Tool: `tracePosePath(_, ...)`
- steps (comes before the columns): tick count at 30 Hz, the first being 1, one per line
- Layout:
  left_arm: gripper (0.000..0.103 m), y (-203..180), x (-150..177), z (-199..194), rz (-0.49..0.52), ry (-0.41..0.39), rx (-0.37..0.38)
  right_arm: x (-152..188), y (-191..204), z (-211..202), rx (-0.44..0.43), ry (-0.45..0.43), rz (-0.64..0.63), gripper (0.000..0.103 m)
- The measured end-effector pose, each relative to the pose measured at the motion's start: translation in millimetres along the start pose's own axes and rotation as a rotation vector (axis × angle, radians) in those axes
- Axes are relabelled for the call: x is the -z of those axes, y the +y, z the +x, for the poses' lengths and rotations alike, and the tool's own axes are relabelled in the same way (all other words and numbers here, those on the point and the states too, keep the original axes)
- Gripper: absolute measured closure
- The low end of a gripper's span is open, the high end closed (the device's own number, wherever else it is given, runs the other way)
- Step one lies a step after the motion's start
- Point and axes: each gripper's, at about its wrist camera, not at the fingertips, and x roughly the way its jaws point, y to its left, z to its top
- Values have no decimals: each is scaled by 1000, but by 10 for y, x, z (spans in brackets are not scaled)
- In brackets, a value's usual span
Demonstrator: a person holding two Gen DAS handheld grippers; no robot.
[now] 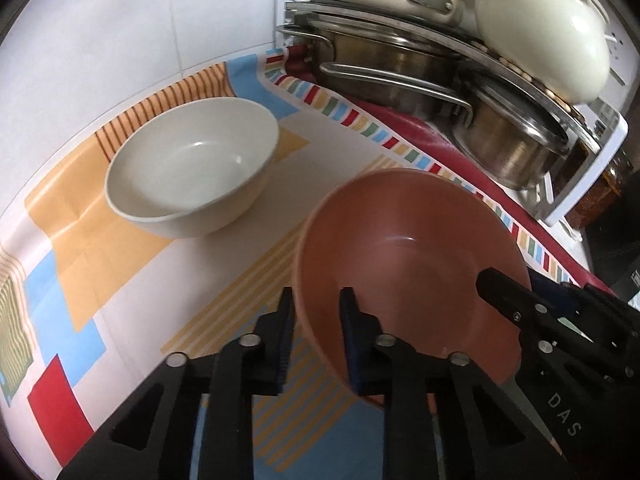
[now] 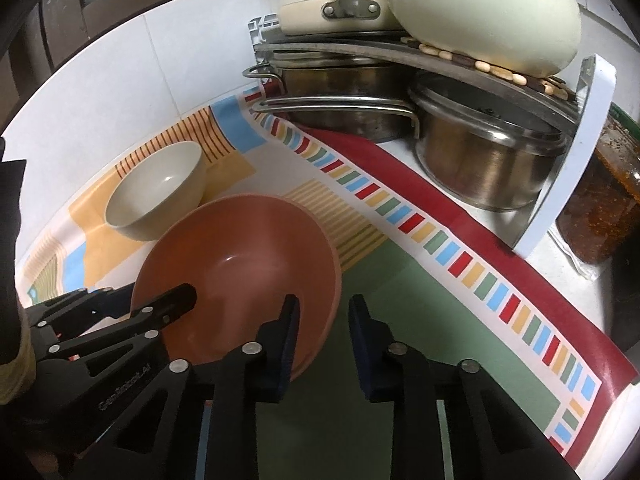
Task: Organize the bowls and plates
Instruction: 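Close both grippers on the pink bowl rim, then carry the pink bowl with both grippers toward the plate stack by the sink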
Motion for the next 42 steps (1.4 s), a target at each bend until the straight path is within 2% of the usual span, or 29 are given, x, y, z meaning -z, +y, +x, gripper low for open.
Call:
tracePosePath(8,86,4,19,-63,-7,-11,-22,12,55,12,14,3,-16,84)
tracePosePath(19,87,109,126,-387,-66,-42,-43,28,231,-177,-9,-9,-58,85)
tracePosePath(42,87,601,791,-1305,-232,-109,-173,342,875,-694,-158,-19,-196,85)
